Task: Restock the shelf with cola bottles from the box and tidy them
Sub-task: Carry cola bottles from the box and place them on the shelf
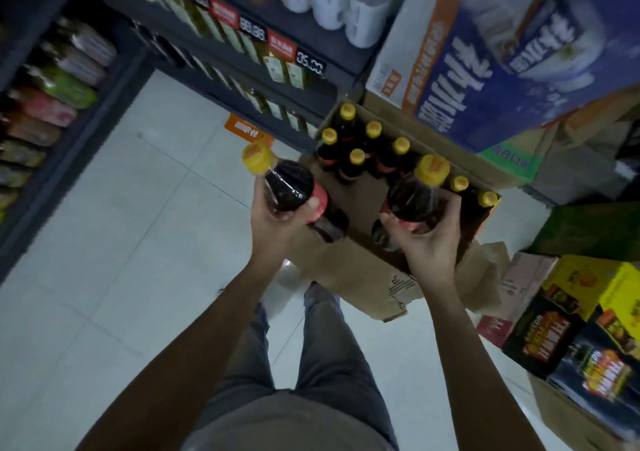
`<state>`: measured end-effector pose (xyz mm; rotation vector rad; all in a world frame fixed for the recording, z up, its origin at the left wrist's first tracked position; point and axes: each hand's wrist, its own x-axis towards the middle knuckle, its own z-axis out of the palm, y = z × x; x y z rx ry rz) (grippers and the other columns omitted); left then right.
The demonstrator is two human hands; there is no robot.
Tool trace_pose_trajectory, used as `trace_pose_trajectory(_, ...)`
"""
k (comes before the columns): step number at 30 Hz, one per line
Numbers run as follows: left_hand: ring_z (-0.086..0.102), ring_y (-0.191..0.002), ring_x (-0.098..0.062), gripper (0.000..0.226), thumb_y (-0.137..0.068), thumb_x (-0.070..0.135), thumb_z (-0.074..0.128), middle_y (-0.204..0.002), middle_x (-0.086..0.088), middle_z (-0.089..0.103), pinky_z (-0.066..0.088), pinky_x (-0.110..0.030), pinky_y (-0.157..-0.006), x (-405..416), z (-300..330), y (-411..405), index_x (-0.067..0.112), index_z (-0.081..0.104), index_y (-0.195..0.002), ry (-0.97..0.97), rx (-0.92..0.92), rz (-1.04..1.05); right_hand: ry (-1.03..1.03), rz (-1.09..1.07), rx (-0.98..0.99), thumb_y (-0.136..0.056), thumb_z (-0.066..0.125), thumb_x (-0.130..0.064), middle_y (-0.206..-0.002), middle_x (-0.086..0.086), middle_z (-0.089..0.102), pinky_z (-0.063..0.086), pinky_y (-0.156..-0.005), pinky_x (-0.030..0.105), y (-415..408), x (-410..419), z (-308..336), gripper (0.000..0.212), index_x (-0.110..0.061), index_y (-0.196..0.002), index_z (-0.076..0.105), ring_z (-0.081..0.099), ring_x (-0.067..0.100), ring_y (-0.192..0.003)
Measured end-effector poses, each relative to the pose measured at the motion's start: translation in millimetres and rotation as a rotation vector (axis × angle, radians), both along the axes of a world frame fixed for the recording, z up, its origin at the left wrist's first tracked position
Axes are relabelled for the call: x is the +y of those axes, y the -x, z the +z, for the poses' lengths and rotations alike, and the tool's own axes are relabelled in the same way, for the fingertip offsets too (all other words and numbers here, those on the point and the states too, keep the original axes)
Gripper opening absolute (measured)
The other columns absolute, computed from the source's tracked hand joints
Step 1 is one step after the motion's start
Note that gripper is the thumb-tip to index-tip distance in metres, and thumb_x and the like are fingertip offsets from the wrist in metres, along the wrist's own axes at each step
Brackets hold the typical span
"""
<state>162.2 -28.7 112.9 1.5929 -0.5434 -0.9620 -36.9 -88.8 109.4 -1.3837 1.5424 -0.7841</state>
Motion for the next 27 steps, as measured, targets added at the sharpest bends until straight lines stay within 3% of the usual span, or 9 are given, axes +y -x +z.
trace_pose_trajectory(4,0.062,-0.096,0.0,0.08,-0.051,0.056,0.082,-0.105,0.008,0.064,0.049,-0.017,-0.082,52.8,36.0,-63.5,0.016,0.052,-0.114,-0.017,0.01,0.193,-0.04,0.205,-0.077,-0.066,0.084,-0.03,-0.117,-0.008,0.058,0.044,-0.086,0.009,-70.9,10.9,39.1,0.065,-0.021,-0.12,0.049,0.055,-0.004,-0.107)
trace_pose_trajectory(8,0.062,-0.082,0.009,0.061,-0.052,0.043,0.076,-0.097,0.008,0.064,0.048,-0.012,-0.075,121.2,55.3,-122.1,0.02,0.055,-0.105,-0.065,-0.054,0.402,-0.054,0.462,-0.078,-0.064,0.084,-0.029,-0.105,-0.012,0.062,0.047,-0.081,0.013,-157.6,38.8,55.9,0.057,-0.03,-0.11,0.051,0.06,-0.004,-0.095)
trace_pose_trajectory(11,0.061,-0.074,0.012,0.047,-0.054,0.035,0.078,-0.091,0.009,0.064,0.047,-0.009,-0.069,181.1,68.6,-164.3,0.026,0.056,-0.095,-0.104,-0.116,0.567,-0.032,0.666,-0.028,-0.063,0.086,-0.026,-0.095,-0.018,0.058,0.042,-0.071,0.004,-232.2,72.7,67.2,0.056,-0.026,-0.103,0.046,0.056,-0.014,-0.083)
trace_pose_trajectory(16,0.057,-0.065,0.007,0.052,-0.048,0.056,0.076,-0.078,0.016,0.061,0.045,-0.012,-0.062,289.3,90.7,-237.0,0.029,0.05,-0.084,-0.229,-0.338,0.682,0.022,0.978,0.077,-0.06,0.088,-0.031,-0.086,-0.016,0.053,0.037,-0.059,0.005,-355.7,153.0,83.0,0.058,-0.019,-0.095,0.044,0.05,-0.009,-0.075)
trace_pose_trajectory(20,0.063,-0.071,-0.006,0.057,-0.047,0.059,0.077,-0.079,0.011,0.065,0.054,-0.029,-0.068,373.8,108.0,-296.2,0.028,0.053,-0.088,-0.261,-0.411,0.751,0.089,1.131,0.093,-0.057,0.088,-0.038,-0.081,-0.009,0.057,0.036,-0.056,0.02,-444.8,224.5,88.8,0.057,-0.022,-0.084,0.04,0.055,0.006,-0.072)
trace_pose_trajectory(22,0.065,-0.075,-0.009,0.058,-0.046,0.058,0.079,-0.084,0.011,0.067,0.056,-0.037,-0.071,412.7,120.8,-330.3,0.028,0.055,-0.09,-0.261,-0.437,0.808,0.069,1.195,0.072,-0.058,0.088,-0.037,-0.082,-0.007,0.06,0.037,-0.056,0.021,-491.0,258.6,94.0,0.056,-0.022,-0.083,0.039,0.057,0.006,-0.073)
trace_pose_trajectory(27,0.064,-0.086,-0.009,0.065,-0.047,0.058,0.08,-0.096,0.01,0.065,0.054,-0.033,-0.076,495.9,153.2,-424.0,0.028,0.056,-0.1,-0.227,-0.545,0.957,0.041,1.36,-0.024,-0.06,0.089,-0.026,-0.09,-0.014,0.057,0.041,-0.067,0.018,-606.0,329.0,117.7,0.058,-0.016,-0.099,0.047,0.055,0.0,-0.081)
